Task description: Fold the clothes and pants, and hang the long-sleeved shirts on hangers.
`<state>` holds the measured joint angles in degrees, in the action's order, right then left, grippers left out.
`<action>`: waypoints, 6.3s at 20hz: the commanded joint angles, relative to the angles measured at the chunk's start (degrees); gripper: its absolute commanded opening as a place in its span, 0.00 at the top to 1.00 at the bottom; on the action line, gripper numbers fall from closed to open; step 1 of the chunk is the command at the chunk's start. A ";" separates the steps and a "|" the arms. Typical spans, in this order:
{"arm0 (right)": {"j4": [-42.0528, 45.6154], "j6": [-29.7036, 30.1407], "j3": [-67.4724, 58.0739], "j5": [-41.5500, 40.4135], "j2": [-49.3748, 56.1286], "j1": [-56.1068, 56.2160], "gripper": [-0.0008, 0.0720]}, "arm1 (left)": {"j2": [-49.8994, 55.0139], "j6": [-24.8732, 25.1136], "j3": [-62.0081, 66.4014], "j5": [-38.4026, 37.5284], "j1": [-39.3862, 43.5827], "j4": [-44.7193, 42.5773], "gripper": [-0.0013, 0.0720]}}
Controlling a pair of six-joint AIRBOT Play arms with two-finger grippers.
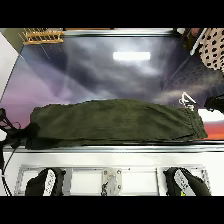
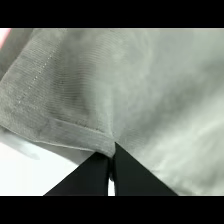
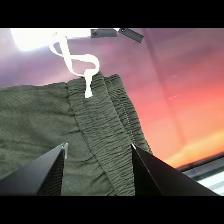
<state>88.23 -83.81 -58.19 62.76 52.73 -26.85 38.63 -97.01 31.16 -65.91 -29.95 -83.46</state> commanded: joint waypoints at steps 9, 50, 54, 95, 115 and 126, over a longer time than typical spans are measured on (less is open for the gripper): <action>0.00 -0.02 0.00 0.00 0.04 0.04 0.36 | 9.55 0.98 7.89 -8.22 0.81 -9.70 0.05; -30.45 36.09 -23.67 30.08 55.80 -28.79 0.00 | 17.29 -2.03 17.44 13.64 42.23 8.44 0.97; -30.42 37.79 -26.43 30.86 54.34 -28.89 0.00 | 20.22 -2.05 17.46 13.40 42.25 8.92 0.97; -30.42 43.12 -18.88 31.45 55.74 -23.17 0.01 | 25.24 -1.77 17.46 13.62 42.23 13.03 0.97; -21.81 28.74 -23.47 37.46 44.50 -20.63 0.92 | 29.83 -0.07 19.34 14.23 47.89 12.98 0.97; -22.01 22.27 -30.08 42.99 28.65 -12.39 0.92 | 54.40 4.42 38.53 13.40 60.70 13.16 0.97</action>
<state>66.13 -60.53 -87.20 105.06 84.90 -41.58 87.59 -93.47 65.08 -52.29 27.92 -70.41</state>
